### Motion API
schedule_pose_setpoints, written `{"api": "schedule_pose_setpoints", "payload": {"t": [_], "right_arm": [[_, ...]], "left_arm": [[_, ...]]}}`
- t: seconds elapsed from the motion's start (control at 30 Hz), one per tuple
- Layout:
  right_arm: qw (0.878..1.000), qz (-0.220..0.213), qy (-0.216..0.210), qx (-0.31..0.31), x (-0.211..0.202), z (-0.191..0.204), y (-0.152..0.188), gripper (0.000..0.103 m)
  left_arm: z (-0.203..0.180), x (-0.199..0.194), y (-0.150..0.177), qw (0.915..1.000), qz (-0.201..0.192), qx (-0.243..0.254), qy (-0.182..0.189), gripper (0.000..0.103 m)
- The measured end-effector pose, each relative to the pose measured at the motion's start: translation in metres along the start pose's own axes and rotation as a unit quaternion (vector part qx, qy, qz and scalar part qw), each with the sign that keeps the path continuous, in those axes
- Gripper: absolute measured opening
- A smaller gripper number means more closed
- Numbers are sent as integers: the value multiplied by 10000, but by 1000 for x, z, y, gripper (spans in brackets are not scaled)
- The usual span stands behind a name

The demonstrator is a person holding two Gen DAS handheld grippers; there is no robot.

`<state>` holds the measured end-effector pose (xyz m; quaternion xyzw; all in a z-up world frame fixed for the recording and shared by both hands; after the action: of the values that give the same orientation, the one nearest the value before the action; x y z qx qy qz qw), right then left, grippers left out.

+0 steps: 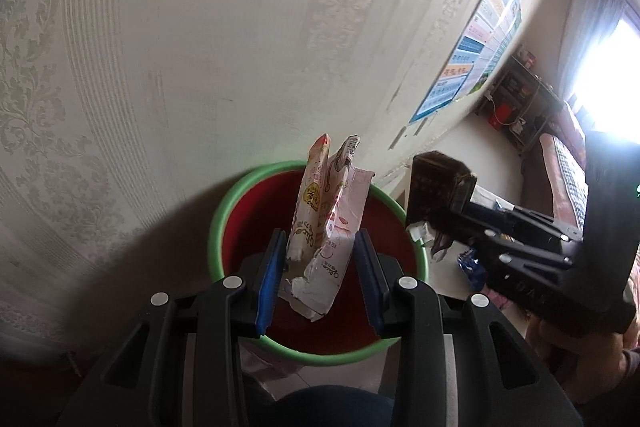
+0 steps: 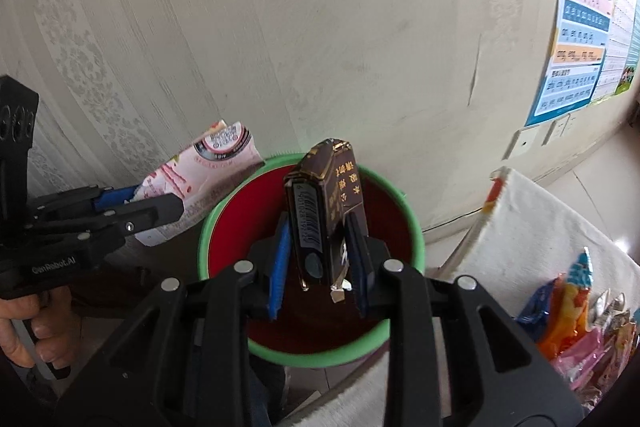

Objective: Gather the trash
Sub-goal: 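Carry both items to the red bucket and open both tools to drop them, then move both open tools back over the table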

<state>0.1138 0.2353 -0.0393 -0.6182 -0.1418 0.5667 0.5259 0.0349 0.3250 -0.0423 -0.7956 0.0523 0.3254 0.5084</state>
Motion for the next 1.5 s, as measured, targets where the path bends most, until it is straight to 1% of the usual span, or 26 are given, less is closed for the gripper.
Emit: {"api": "schedule_pose_setpoints", "payload": {"t": [0.2,0.23,0.27,0.3,0.33,0.37,0.43,0.47,0.5,0.53,0.57,0.63,0.67,0.77,0.83,0.97,1.07,1.23,1.5], "right_arm": [[9999,149,45,-20,15,1,5,28],[9998,180,76,-17,17,1,6,30],[9997,226,86,16,19,-1,8,33],[9996,247,90,39,20,-2,8,46],[9997,222,107,65,19,-3,8,62],[9997,193,134,74,18,-5,8,67],[9997,168,160,83,15,-6,8,74],[9997,165,187,72,13,-7,9,75],[9996,162,211,67,12,-8,8,79],[9996,153,244,74,9,-9,9,82],[9995,140,258,78,6,-10,9,83],[9994,107,338,57,-1,-11,8,89],[9992,82,376,63,-5,-13,8,90],[9988,35,487,90,-20,-18,8,94],[9983,12,566,95,-32,-22,9,97],[9970,-88,763,87,-61,-36,14,98],[9948,-177,996,148,-85,-54,21,98],[9900,-249,1322,422,-129,-87,40,98],[9781,-296,1905,782,-195,-143,81,98]], "left_arm": [[11,11,0,9999,30,-96,13,34],[12,11,-1,9999,21,-110,11,37],[12,11,-2,9999,6,-144,3,44],[13,11,-5,9998,-36,-207,7,47],[14,10,-8,9996,-83,-286,32,56],[16,8,-11,9993,-136,-354,62,67],[16,4,-16,9988,-249,-422,97,75],[16,2,-17,9986,-285,-442,110,77],[17,-1,-18,9984,-314,-454,116,78],[17,-2,-19,9984,-334,-455,92,82],[19,-5,-19,9983,-360,-451,50,87],[20,-12,-18,9980,-427,-468,1,91],[21,-15,-16,9979,-440,-477,-19,93],[18,-19,-6,9981,-382,-481,-47,93],[8,-15,-2,9985,-321,-450,-63,93],[-13,-18,8,9989,-291,-363,7,95],[-38,-16,19,9996,-188,-163,151,95],[-83,-19,38,9989,-56,151,451,95],[-163,-12,67,9934,180,534,999,95]]}}
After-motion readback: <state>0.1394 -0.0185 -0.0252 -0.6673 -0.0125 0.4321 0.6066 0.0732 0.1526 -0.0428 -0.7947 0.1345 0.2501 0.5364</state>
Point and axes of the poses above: each gripper's, at about its wrist camera, not at the fingertips, and x roughly the way its jaws point, z to its left, y to its underside, the point moved 10 cm from there along x, roughly the way its jaws point, and after that the axes turned 14 degrees about -z, right-handed, at the moved point
